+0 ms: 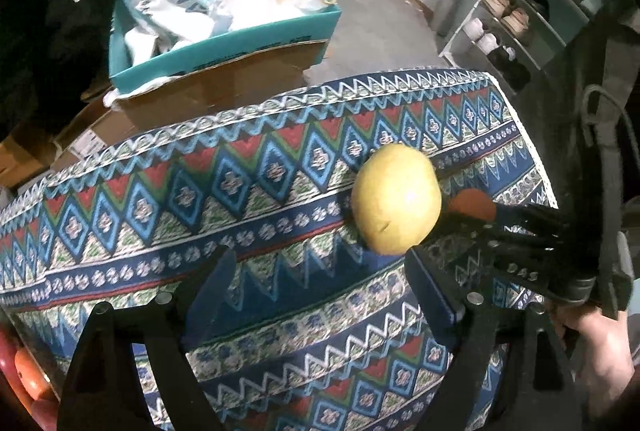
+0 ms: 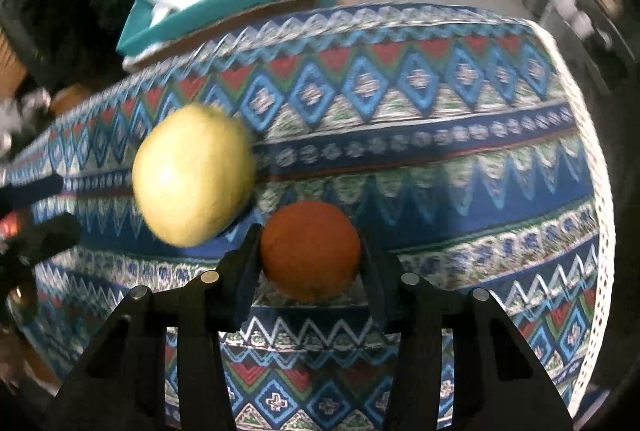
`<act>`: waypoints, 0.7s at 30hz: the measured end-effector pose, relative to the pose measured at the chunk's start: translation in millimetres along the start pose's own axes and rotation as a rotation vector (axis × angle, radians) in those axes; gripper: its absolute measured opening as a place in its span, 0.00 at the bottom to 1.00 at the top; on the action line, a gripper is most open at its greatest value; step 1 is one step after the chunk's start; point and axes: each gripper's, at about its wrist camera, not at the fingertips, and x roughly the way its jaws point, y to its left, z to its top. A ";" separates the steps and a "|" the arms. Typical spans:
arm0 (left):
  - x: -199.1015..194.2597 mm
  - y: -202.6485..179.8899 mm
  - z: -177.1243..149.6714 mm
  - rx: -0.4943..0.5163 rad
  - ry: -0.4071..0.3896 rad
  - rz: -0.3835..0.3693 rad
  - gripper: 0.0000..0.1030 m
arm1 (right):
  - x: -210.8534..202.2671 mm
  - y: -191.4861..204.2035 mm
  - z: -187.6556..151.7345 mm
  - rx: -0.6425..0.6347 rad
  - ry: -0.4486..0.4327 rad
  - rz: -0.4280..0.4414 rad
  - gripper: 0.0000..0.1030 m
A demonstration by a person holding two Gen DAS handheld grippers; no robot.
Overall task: Organize fruits
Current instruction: 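Close the left tool on the yellow pear while the right tool grasps the small orange, then lift the yellow pear with left tool while right tool carries small orange toward bowl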
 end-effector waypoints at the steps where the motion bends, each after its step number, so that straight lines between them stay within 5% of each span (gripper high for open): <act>1: 3.7 -3.0 1.6 0.005 0.007 0.001 0.85 | -4.4 -6.2 0.3 0.028 -0.014 -0.003 0.44; 21: 61.1 -49.2 24.9 0.048 0.073 -0.026 0.85 | -17.9 -29.8 1.5 0.070 -0.058 -0.099 0.44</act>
